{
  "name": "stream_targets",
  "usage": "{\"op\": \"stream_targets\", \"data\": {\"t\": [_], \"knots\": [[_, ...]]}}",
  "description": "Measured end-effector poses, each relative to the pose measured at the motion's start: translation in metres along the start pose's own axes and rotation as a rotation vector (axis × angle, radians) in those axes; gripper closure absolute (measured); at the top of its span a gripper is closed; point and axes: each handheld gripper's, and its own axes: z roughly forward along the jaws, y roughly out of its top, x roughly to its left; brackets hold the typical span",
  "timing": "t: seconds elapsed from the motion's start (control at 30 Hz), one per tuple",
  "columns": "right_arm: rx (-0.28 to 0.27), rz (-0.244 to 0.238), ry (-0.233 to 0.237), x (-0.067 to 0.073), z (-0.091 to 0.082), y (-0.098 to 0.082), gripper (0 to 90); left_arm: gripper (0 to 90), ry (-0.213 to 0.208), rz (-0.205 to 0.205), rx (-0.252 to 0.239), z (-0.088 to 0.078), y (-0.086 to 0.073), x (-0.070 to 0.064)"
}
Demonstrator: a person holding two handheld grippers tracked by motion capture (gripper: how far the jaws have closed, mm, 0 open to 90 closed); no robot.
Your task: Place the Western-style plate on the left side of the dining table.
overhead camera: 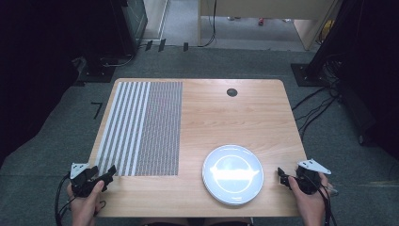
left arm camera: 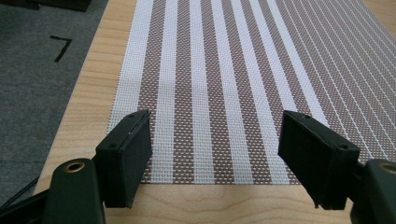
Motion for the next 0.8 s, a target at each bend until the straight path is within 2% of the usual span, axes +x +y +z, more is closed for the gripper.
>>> {"op": "stream_targets", "data": {"t": [0.3,0.4,0.43,0.47,0.53,0.6,0.8], "knots": [[0.0,0.01,-0.012,0.001,0.0,0.0,14.7,26.2,-0.016,-0.002,-0.013,-0.002,0.002,-0.005],[-0.002,0.02,-0.025,0.001,-0.001,0.0,18.3,26.2,-0.02,0.0,-0.018,-0.003,0.003,-0.007],[-0.002,0.029,-0.05,0.001,-0.003,0.0,20.4,26.2,-0.021,0.001,-0.02,-0.003,0.003,-0.008],[-0.005,0.033,-0.053,0.001,-0.004,0.001,20.8,26.2,-0.025,0.0,-0.024,-0.004,0.004,-0.009],[-0.012,0.038,-0.051,0.001,-0.005,0.001,21.0,26.2,-0.026,-0.001,-0.025,-0.004,0.004,-0.01],[-0.035,0.066,-0.034,0.002,-0.01,0.003,21.4,26.2,-0.033,-0.005,-0.03,-0.005,0.005,-0.012],[-0.076,0.107,-0.002,0.004,-0.017,0.006,22.1,26.2,-0.039,0.002,-0.032,-0.006,0.006,-0.017]]}}
